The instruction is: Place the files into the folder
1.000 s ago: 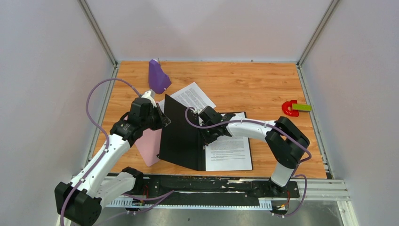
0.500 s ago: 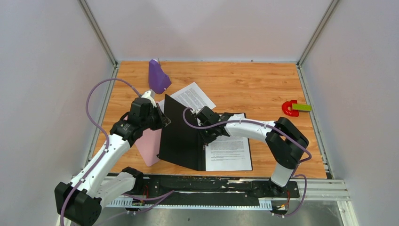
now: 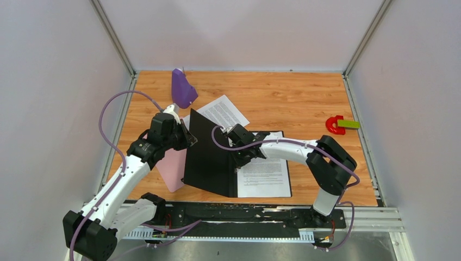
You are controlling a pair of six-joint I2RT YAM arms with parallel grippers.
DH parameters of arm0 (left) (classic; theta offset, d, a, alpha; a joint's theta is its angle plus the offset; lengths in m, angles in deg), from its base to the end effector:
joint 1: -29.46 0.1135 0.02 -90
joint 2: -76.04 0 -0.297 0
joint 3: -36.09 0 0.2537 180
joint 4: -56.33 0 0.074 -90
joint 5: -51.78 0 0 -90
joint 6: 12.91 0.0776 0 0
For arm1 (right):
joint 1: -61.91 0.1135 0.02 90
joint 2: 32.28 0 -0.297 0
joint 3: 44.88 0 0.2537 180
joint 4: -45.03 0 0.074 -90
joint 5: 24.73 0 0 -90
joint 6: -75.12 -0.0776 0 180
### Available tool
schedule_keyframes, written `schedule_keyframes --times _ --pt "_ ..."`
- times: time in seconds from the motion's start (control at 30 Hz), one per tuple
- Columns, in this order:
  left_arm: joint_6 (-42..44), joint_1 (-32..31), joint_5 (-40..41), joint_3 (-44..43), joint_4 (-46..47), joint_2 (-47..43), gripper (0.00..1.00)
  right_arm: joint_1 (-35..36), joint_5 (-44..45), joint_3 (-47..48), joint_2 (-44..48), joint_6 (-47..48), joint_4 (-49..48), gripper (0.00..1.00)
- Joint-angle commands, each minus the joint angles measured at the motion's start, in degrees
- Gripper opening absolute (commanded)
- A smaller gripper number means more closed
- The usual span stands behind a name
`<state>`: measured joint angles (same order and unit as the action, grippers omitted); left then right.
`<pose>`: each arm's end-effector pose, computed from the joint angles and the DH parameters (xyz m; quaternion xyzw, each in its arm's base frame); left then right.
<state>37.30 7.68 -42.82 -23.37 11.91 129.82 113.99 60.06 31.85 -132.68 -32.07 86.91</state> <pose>0.1974 -0.0856 0.2835 -0.1239 0.8925 -0.2523 0.3528 0.2210 0.2951 0.1661 -0.3019 0.9285 0.1568 0.1488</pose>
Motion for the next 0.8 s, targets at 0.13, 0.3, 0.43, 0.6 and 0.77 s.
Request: schedule_keyframes --times 0.13,0.3,0.43,0.6,0.77 --pt "0.9 0.4 4.4 -0.5 2.6 -1.0 0.00 0.0 3.5 -8.7 -2.2 -0.2 1.7 0.00" --pt "0.6 0.4 4.4 0.4 3.5 -0.9 0.00 0.0 3.7 -11.6 -1.7 -1.6 -2.7 0.00" --pt "1.1 0.4 4.5 -0.2 2.0 -0.2 0.12 0.1 5.1 -13.1 -0.2 -2.7 -4.7 0.00" --pt "5.1 0.9 7.0 -7.5 -3.5 3.1 0.35 0.0 7.9 -13.6 1.4 -3.0 -5.1 0.00" --pt "8.8 3.0 5.4 -18.8 -9.4 7.5 0.39 0.0 8.6 -13.7 1.8 -2.7 -5.4 0.00"
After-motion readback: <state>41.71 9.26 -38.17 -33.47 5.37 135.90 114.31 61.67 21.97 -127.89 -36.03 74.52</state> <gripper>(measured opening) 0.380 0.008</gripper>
